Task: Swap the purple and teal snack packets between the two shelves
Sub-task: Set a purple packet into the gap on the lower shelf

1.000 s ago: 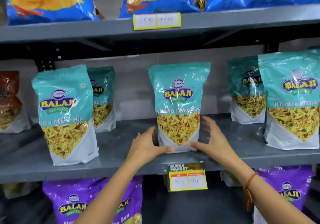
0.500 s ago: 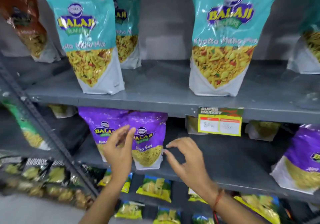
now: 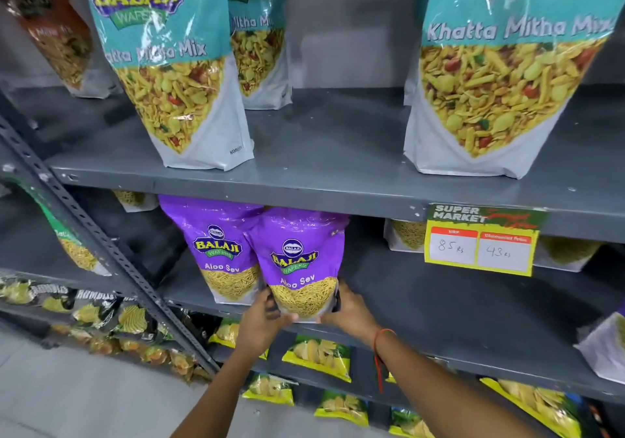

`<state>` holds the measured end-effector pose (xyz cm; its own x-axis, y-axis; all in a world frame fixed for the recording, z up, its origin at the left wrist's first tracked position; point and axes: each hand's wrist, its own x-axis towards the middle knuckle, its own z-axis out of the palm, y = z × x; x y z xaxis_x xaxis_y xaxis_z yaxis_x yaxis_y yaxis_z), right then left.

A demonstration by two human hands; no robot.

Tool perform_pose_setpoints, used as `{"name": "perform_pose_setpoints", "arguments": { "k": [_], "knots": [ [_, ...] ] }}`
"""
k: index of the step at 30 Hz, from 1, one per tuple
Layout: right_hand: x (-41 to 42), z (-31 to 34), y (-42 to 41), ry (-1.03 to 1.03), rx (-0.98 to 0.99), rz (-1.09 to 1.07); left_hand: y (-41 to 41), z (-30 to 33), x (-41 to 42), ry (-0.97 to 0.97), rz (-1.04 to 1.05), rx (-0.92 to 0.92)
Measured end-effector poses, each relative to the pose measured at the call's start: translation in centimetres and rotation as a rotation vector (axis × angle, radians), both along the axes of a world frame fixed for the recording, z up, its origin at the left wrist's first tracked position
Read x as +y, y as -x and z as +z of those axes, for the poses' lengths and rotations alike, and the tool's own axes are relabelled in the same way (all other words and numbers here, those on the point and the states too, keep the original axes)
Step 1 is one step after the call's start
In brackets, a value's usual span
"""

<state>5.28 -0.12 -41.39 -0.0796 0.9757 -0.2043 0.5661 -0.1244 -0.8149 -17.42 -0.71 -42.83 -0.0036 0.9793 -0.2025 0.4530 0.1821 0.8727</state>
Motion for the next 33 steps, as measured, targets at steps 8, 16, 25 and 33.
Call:
{"name": "perform_pose_setpoints", "arguments": {
  "k": [8, 16, 25, 33],
  "knots": [
    [-0.4, -0.2, -2.0, -0.033, -0.008, -0.040, -4.2, 1.7, -1.7, -0.088, 0.051, 0.083],
    [-3.1, -0.2, -11.3, 0.008, 0.001, -0.195, -13.2, 2.3, -2.6, -0.144, -0.042, 0.042],
    [-5.9, -2.6, -18.2, -0.005, -0.004, -0.244, -18.7, 1.5, -3.2, -0.124, -0.164, -0.003],
    [-7.3, -1.7, -17.7, -0.082, 0.128, -0.257, -18.6, 1.6, -3.4, -0.146, -0.224, -0.005]
  ]
}}
